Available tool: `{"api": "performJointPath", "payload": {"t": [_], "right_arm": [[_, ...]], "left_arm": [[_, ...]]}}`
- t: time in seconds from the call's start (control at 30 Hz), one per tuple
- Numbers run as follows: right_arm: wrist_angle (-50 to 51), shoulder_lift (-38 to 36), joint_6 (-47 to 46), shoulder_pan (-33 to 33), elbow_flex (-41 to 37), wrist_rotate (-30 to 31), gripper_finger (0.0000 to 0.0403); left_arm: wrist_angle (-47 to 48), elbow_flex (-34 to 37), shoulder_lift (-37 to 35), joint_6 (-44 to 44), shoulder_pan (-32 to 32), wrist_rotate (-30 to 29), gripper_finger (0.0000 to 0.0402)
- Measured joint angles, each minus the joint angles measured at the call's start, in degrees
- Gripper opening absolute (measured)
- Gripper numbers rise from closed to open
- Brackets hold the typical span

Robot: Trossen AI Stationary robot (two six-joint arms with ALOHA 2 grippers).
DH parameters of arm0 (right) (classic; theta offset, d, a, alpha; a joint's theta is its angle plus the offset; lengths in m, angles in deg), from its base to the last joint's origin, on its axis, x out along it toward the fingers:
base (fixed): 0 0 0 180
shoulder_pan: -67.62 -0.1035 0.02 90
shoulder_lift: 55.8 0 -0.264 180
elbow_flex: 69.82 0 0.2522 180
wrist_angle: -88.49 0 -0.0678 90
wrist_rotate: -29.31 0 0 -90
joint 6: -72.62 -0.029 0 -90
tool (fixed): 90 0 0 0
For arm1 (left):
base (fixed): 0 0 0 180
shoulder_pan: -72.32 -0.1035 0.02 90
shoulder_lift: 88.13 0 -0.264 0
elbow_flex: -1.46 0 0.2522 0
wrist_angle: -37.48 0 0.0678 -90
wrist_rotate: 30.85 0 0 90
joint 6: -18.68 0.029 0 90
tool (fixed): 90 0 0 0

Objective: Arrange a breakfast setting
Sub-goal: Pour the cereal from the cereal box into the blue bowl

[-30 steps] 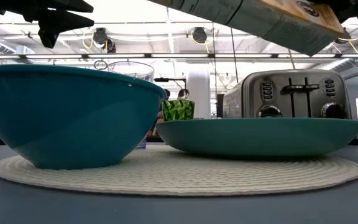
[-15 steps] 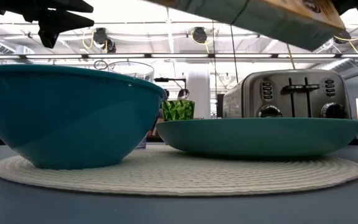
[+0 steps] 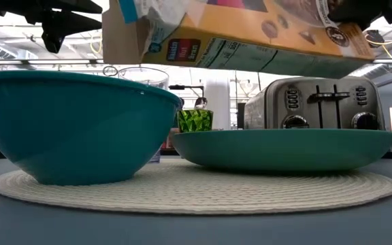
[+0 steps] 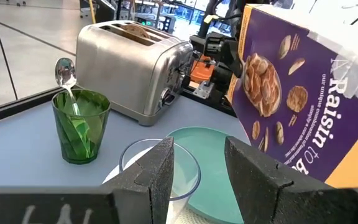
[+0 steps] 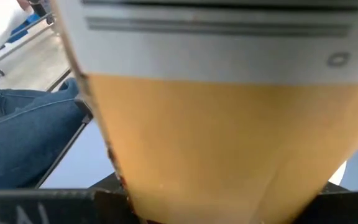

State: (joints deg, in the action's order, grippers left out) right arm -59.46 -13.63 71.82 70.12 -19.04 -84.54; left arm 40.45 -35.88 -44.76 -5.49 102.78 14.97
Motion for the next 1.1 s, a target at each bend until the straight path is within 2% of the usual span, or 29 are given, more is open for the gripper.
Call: {"api": "performJointPath", "payload": {"t": [0.37,0.97,1.1], "right_arm": [[-0.32,0.64,2.52,0.00,0.16,0.02,0.0175],[2.36,0.83,3.48,0.00,4.81,0.09,0.0174],[5.16,2.33,3.53,0.00,4.81,3.09,0.0174]], "left_arm": [[0.02,0.00,0.00,-0.04,0.00,0.02,0.0149],[0.06,0.00,0.00,0.43,0.00,0.02,0.0149],[0.11,0.00,0.00,0.43,0.01,0.02,0.0149]]}}
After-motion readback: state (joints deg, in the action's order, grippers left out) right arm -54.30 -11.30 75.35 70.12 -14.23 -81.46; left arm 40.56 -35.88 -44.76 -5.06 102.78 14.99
